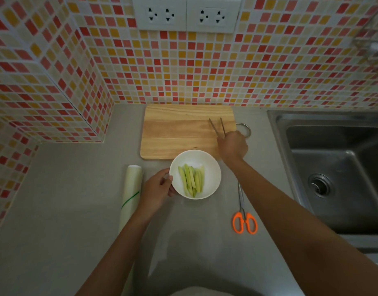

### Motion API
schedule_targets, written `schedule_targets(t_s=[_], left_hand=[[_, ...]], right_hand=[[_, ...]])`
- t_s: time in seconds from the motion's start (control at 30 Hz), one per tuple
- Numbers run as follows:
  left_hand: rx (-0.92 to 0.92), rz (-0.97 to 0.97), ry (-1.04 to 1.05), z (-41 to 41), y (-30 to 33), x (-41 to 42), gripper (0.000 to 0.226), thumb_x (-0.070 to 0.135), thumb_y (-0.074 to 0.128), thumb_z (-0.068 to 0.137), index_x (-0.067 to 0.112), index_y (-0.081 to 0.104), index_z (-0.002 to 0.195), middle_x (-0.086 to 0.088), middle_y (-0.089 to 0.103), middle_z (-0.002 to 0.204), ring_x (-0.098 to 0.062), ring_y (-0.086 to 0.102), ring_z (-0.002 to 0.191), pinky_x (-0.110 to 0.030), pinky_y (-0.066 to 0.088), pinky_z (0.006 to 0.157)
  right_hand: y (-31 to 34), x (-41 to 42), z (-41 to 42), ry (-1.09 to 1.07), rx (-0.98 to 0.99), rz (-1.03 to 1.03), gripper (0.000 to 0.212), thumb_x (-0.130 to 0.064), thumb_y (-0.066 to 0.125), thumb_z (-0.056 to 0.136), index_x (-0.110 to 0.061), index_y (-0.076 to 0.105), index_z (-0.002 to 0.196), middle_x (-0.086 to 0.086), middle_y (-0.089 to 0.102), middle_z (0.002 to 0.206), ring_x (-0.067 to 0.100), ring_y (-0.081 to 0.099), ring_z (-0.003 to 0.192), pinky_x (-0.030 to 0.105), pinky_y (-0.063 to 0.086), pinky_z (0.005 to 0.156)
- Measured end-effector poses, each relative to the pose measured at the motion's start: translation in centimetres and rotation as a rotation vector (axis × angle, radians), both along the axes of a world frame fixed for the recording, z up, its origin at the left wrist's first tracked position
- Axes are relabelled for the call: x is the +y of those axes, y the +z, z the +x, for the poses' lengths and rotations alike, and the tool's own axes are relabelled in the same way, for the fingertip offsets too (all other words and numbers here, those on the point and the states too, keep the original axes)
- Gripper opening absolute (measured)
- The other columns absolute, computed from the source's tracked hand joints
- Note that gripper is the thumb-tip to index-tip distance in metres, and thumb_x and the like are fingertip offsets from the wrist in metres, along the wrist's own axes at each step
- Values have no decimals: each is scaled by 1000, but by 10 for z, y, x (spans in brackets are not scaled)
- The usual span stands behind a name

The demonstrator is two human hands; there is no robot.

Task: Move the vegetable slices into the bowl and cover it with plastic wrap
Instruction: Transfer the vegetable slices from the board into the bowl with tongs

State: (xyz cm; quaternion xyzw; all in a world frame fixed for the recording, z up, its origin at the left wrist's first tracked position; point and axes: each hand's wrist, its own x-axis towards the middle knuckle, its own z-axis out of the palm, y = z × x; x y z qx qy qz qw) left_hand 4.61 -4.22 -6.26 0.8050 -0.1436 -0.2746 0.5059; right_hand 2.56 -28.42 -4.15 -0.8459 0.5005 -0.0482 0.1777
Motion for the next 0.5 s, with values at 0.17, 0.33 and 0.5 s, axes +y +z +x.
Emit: schedule_targets(t_s=[0.17, 0.33, 0.5], left_hand=[[-3, 18, 4, 1, -1, 0, 29, 11, 48, 97, 16, 61, 123, -2, 64, 64, -1, 59, 47, -8, 42, 50], [-4, 6, 6, 0, 0, 0, 29, 11, 48, 97, 16, 61, 122, -2, 63, 64, -3, 59, 49, -11, 44, 52], [-1, 1, 10, 0, 1, 0, 29, 10, 48, 97, 16, 61, 122, -2, 63, 64, -1, 60, 48, -7, 42, 48]], right_hand=[[-11, -2, 4, -9, 33, 35, 31, -30, 56, 88, -5, 70, 98, 14, 69, 105, 32, 65, 100, 37, 52, 79], [-12, -5, 2, 39, 99, 10, 30, -29, 55, 89, -9, 67, 107, 12, 63, 113, 32, 65, 101, 35, 50, 78], [-9, -4, -4, 67, 62, -23, 46, -46, 58, 87, -11, 56, 116, 13, 51, 122, 34, 63, 98, 34, 42, 69]])
